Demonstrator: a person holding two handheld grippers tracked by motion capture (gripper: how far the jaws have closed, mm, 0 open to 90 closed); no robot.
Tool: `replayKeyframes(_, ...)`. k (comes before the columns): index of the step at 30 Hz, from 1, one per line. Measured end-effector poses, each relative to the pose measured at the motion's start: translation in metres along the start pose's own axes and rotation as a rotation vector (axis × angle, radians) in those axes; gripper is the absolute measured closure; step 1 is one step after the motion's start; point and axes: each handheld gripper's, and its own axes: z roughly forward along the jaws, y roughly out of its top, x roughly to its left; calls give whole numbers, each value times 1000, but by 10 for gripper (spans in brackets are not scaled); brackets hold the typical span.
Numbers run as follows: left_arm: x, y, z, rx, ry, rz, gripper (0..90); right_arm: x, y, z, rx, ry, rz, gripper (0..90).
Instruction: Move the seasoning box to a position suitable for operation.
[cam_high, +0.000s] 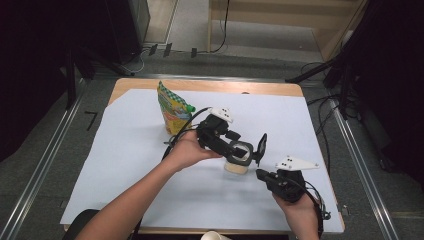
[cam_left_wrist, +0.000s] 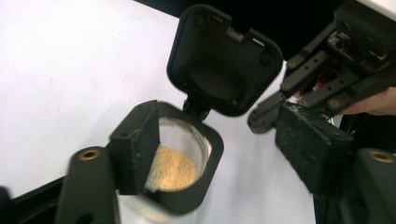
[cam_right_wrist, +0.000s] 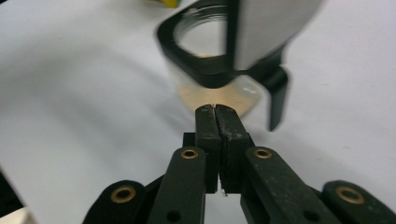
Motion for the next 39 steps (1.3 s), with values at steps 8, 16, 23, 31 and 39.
replayKeyframes(8,9,-15,-22,-20,6,-19,440,24,5,15,20,68,-65,857)
replayKeyframes(16,17,-32,-47,-41,14,-81,461,45,11,35,39,136,-107,759)
replayKeyframes(23,26,-41,-64,-53,8,-101,451,56,20,57,38,192,-108,640)
replayKeyframes(31,35,-51,-90,-63,48,-126,419,63,34,76,31,225,-141,551)
replayKeyframes(39,41,-59,-114,-71,94,-147,410,75,43,98,51,247,-160,545)
